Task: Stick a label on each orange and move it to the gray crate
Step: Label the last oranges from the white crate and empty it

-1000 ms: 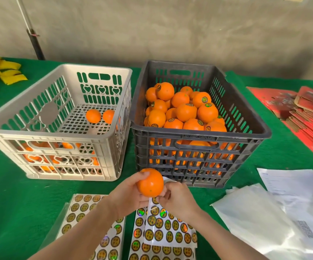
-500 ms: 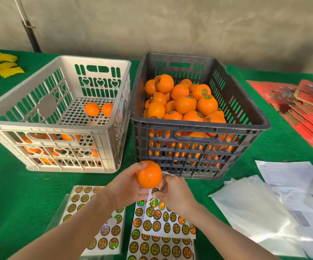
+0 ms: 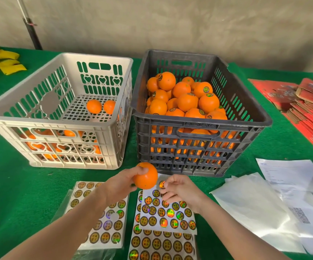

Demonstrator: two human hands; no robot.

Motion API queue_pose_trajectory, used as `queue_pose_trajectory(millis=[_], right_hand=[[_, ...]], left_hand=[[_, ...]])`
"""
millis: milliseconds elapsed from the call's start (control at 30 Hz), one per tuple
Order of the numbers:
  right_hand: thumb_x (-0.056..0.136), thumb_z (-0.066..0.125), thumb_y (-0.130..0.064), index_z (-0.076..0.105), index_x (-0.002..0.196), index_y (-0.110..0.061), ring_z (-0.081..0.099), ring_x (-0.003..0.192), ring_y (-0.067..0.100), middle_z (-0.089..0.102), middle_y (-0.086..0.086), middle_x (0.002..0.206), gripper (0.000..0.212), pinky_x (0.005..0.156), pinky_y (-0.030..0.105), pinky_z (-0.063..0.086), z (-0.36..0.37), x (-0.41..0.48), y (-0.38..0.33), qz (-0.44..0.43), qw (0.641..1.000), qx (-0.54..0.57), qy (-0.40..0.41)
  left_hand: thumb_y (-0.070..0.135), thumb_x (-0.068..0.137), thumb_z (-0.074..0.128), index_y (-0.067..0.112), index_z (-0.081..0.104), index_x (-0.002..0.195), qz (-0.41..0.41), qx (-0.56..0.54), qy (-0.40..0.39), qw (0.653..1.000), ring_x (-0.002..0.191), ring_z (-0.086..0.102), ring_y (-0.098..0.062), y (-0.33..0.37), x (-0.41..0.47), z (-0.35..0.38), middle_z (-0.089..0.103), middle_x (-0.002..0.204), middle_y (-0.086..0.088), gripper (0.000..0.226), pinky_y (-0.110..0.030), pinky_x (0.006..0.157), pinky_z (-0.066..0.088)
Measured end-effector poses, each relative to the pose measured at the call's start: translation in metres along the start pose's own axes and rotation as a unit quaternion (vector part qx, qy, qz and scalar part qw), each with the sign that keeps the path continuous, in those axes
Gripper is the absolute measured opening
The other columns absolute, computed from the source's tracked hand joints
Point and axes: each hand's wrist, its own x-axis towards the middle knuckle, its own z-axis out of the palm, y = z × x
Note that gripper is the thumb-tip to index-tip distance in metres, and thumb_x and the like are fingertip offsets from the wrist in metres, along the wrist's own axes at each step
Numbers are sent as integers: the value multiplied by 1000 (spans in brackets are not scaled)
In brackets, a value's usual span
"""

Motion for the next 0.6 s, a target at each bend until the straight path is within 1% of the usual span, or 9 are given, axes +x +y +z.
queue_pose_trajectory(millis=[67, 100, 133, 200, 267, 333, 433, 500, 600], right_hand=[[94, 55, -4, 60, 82, -12, 64, 72, 14, 68, 7, 86, 15, 70, 24, 55, -4, -5, -7, -22, 999, 19, 13], [93, 55, -3, 60, 80, -13, 63, 76, 14, 66, 4, 84, 18, 71, 23, 53, -6, -9, -13, -43, 999, 24, 14], [92, 55, -3, 60, 77, -15, 63, 81, 14, 65, 1, 83, 20, 75, 24, 52, -8, -14, -21, -73, 997, 18, 10], [92, 57, -7, 60, 74, -20, 60, 94, 13, 63, -6, 93, 22, 87, 28, 47, -11, -25, -39, -150, 988, -30, -6], [91, 59, -10, 60, 73, -23, 55, 110, 8, 59, -8, 112, 22, 95, 27, 42, -12, -36, -58, -217, 971, -98, -20], [91, 59, -10, 58, 74, -26, 49, 116, 8, 52, -7, 120, 24, 97, 26, 41, -11, -43, -72, -262, 950, -165, -28], [92, 60, -15, 54, 76, -31, 43, 119, 7, 45, -8, 122, 23, 100, 31, 36, -10, -48, -81, -291, 913, -285, -15], [92, 60, -19, 52, 76, -32, 41, 120, 6, 43, -10, 121, 22, 100, 32, 34, -11, -49, -83, -289, 902, -321, -7], [92, 59, -22, 48, 75, -35, 40, 118, 4, 42, -11, 119, 24, 96, 27, 30, -11, -51, -85, -286, 889, -356, 7]], left_hand=[[41, 45, 79, 12, 47, 130, 30, 27, 18, 999, 118, 51, -27, 4, -4, -2, 51, 131, -11, 96, -40, 104, 39], [38, 45, 79, 11, 50, 127, 38, 25, 7, 999, 116, 53, -27, 7, -6, -3, 54, 127, -12, 91, -39, 99, 44], [31, 50, 78, 11, 54, 123, 45, 20, -14, 999, 111, 57, -27, 12, -9, -2, 58, 123, -12, 79, -36, 91, 49], [20, 61, 71, 14, 58, 118, 64, 21, -53, 996, 104, 61, -25, 20, -14, 2, 63, 116, -10, 59, -31, 79, 51], [15, 57, 72, 13, 53, 123, 87, 27, -65, 994, 101, 60, -24, 26, -18, 9, 61, 115, -10, 68, -32, 79, 51], [18, 49, 76, 7, 44, 128, 98, 18, -80, 992, 103, 57, -27, 30, -21, 16, 56, 115, -13, 85, -36, 84, 49], [19, 49, 75, 4, 43, 125, 98, -12, -103, 990, 98, 51, -28, 35, -26, 26, 52, 110, -15, 84, -42, 87, 39], [20, 49, 74, 5, 46, 122, 92, -27, -111, 989, 89, 53, -24, 37, -28, 28, 53, 104, -13, 79, -37, 79, 40], [22, 50, 72, 6, 47, 120, 91, -31, -119, 988, 77, 55, -18, 39, -30, 29, 55, 97, -9, 76, -30, 69, 40]])
